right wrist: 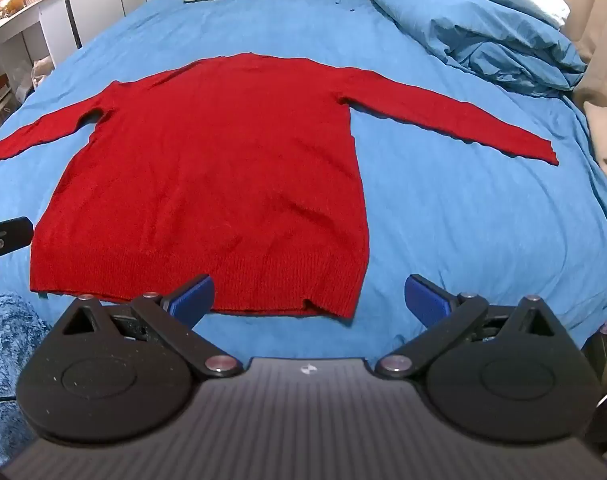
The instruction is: Fold small clothes
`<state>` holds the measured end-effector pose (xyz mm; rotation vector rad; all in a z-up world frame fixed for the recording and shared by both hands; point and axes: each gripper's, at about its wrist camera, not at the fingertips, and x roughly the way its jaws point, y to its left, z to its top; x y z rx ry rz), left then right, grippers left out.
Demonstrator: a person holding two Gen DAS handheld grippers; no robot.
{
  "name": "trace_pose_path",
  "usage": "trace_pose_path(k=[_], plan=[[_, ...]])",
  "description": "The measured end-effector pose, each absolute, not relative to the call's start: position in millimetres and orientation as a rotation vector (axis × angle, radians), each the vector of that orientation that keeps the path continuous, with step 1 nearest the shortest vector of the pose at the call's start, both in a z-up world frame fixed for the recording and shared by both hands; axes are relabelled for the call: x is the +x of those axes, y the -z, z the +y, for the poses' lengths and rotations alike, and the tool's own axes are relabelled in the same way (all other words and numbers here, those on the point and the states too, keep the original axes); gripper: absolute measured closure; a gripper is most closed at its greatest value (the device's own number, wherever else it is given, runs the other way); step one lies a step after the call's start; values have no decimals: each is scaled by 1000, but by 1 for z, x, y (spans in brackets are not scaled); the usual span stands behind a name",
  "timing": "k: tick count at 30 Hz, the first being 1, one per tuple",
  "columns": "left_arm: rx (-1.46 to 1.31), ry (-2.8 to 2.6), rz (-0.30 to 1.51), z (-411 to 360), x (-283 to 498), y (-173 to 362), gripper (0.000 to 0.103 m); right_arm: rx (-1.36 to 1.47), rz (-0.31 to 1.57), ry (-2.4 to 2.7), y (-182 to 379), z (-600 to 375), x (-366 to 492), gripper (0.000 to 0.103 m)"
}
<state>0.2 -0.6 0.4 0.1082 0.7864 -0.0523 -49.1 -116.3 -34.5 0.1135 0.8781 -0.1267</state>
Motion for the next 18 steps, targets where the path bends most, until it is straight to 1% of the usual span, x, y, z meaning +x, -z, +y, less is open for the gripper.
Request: trace_pose_path(k=[11,14,15,18], plan=[[60,83,774,10,-5,-12,0,114,872,128,37,-116,-49,0],[67,83,776,13,-5,-14,0,112,871,129,28,-114,-48,0],[68,78,772,8,-4,-5,0,112,871,130,28,-114,-48,0],[59,75,766,10,-4,-4,0,110,870,128,26,-114,-50,0]])
